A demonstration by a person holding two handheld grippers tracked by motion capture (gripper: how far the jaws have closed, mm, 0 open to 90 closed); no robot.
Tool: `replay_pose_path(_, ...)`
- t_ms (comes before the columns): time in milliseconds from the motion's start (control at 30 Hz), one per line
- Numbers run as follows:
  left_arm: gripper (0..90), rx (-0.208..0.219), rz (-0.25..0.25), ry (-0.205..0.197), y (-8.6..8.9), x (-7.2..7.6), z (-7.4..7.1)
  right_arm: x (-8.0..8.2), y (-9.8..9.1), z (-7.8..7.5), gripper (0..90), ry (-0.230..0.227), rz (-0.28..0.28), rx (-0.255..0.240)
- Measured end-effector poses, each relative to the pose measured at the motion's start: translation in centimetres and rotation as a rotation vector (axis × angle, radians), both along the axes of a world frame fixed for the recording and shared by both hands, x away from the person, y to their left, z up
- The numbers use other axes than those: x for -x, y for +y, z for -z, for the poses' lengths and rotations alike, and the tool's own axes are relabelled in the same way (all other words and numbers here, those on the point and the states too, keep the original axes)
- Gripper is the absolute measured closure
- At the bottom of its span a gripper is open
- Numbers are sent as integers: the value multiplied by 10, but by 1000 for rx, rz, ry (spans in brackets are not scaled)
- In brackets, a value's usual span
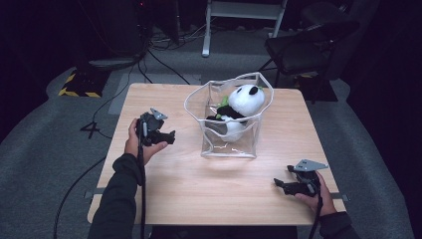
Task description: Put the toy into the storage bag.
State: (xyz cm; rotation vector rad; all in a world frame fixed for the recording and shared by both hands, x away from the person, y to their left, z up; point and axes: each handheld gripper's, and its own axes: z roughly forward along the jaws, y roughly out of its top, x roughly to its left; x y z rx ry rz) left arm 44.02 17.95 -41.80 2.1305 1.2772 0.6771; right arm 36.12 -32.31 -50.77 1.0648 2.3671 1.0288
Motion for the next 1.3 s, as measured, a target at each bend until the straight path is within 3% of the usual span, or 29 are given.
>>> replay_pose_path(367,161,-39,16,36,3,9,23,0,0,0,192,0,0,0)
replay_pose_path(833,161,-59,35,51,8,29,40,0,0,0,192,0,0,1)
replay_pose_path(1167,161,-59,34,83,15,44,55,0,0,0,191,0,1,0)
replay_pose_path(1200,161,-44,33,103,17,45,57,0,0,0,191,0,1,0)
replay_pose_path(1300,161,-22,26,105,23,49,57,0,0,0,191,0,1,-1)
